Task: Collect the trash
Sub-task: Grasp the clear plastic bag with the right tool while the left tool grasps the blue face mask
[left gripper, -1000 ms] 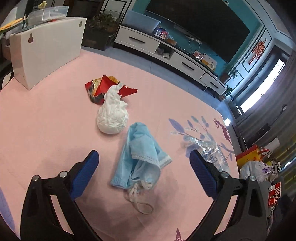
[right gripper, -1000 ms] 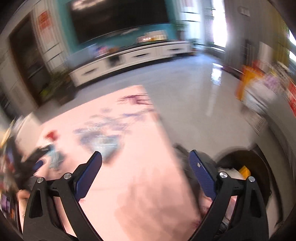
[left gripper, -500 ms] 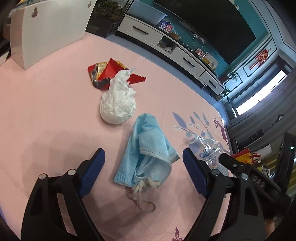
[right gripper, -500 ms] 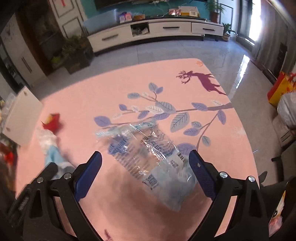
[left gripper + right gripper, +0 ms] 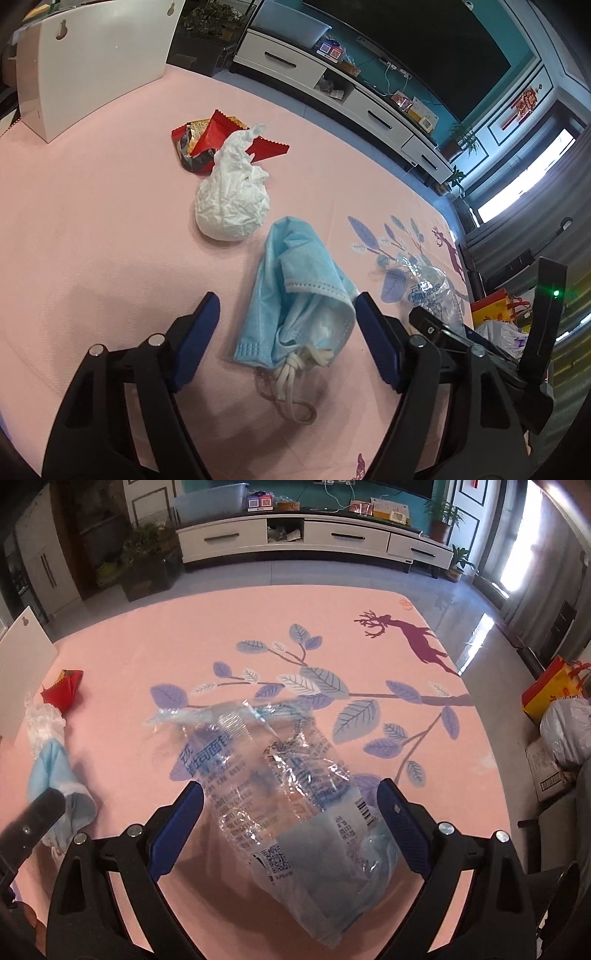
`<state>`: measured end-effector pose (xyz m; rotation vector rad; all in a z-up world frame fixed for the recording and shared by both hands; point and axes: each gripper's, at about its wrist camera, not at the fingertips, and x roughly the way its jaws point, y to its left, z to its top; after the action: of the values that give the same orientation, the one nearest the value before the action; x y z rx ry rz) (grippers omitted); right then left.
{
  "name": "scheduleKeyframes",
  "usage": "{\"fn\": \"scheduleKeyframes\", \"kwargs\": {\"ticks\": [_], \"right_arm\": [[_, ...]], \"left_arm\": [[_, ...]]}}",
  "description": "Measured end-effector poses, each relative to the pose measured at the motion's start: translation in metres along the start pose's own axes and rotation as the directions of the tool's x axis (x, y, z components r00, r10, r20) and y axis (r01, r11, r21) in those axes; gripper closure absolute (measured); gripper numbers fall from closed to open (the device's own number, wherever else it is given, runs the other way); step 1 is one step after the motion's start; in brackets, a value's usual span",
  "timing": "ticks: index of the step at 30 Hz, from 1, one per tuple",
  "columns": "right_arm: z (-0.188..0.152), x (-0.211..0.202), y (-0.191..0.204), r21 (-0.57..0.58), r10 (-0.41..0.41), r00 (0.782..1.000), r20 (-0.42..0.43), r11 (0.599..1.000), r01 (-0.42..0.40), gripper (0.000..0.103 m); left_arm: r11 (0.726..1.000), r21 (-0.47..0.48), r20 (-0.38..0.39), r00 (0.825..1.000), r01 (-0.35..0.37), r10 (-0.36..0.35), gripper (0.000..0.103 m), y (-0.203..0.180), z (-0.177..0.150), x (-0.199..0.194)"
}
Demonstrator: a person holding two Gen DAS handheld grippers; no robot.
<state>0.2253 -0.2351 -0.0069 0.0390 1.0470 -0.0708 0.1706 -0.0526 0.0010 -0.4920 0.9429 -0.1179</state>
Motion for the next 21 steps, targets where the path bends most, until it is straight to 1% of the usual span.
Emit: {"fn": "scheduleKeyframes", "kwargs": {"ticks": [2, 4, 5, 6, 7, 8, 9, 10, 13, 15, 16, 17, 19, 21], "right_arm": [[-0.001, 0.004, -0.001, -0.006, -0.001, 1.0, -0.01, 1.0, 0.001, 0.01], [-0.001, 0.006, -0.003, -0.002, 0.01, 1.0, -0.017, 1.0, -0.01, 0.01], [-0.001, 0.007, -0.004, -0.001, 0.015, 1.0, -0.019, 1.0, -0.015, 0.014], [-0.001, 0.007, -0.004, -0.001, 0.015, 1.0, -0.019, 1.0, -0.015, 0.015], [-0.001, 0.006, -0.005, -0.004, 0.012, 1.0, -0.013, 1.0, -0.012, 0.02], [-0.002, 0.004, -0.004, -0.003, 0.013, 1.0, -0.01, 1.0, -0.013, 0.024], [-0.002, 0.003, -0.004, -0.004, 0.014, 1.0, -0.007, 1.0, -0.014, 0.027], [-0.001, 0.001, -0.004, -0.004, 0.015, 1.0, -0.004, 1.0, -0.015, 0.034], [-0.001, 0.0, -0.006, -0.003, 0.019, 1.0, -0.008, 1.0, -0.019, 0.04], [-0.002, 0.0, -0.008, 0.003, 0.019, 1.0, -0.007, 1.0, -0.019, 0.045], [-0.001, -0.001, -0.009, 0.009, 0.021, 1.0, -0.008, 1.0, -0.021, 0.05], [-0.001, -0.001, -0.01, 0.016, 0.027, 1.0, -0.009, 1.0, -0.027, 0.053], [-0.001, -0.003, -0.013, 0.038, 0.059, 0.998, -0.017, 0.998, -0.058, 0.057], [-0.001, -0.006, -0.018, 0.062, 0.09, 0.996, -0.013, 0.994, -0.089, 0.057]], "left_arm": [[1.0, -0.002, 0.003, 1.0, 0.007, -0.007, 0.031, 0.0, 0.0, 0.001], [1.0, 0.0, 0.003, 1.0, 0.008, -0.008, 0.041, 0.001, -0.001, 0.002], [1.0, 0.0, -0.003, 1.0, 0.012, -0.012, 0.046, 0.001, -0.001, 0.002], [1.0, 0.0, -0.007, 1.0, 0.02, -0.02, 0.052, 0.0, -0.002, 0.003], [1.0, -0.001, -0.014, 1.0, 0.028, -0.028, 0.06, 0.0, -0.002, 0.004], [0.999, 0.0, -0.019, 0.999, 0.034, -0.034, 0.063, -0.001, -0.003, 0.005], [0.999, 0.0, -0.021, 0.999, 0.033, -0.033, 0.067, -0.001, -0.003, 0.006], [1.0, 0.002, -0.019, 0.999, 0.028, -0.028, 0.071, -0.001, -0.003, 0.006], [1.0, -0.004, -0.026, 0.999, 0.025, -0.025, 0.077, 0.0, -0.004, 0.007], [0.999, -0.021, -0.034, 0.998, 0.046, -0.046, 0.078, 0.002, -0.004, 0.007], [0.998, -0.027, -0.039, 0.998, 0.053, -0.054, 0.079, 0.002, -0.004, 0.006], [0.998, -0.028, -0.039, 0.998, 0.054, -0.055, 0.079, 0.002, -0.003, 0.006], [0.999, -0.02, -0.037, 0.998, 0.049, -0.05, 0.079, 0.001, -0.003, 0.004], [0.999, -0.01, -0.037, 0.998, 0.053, -0.053, 0.079, -0.003, -0.003, 0.002]]}}
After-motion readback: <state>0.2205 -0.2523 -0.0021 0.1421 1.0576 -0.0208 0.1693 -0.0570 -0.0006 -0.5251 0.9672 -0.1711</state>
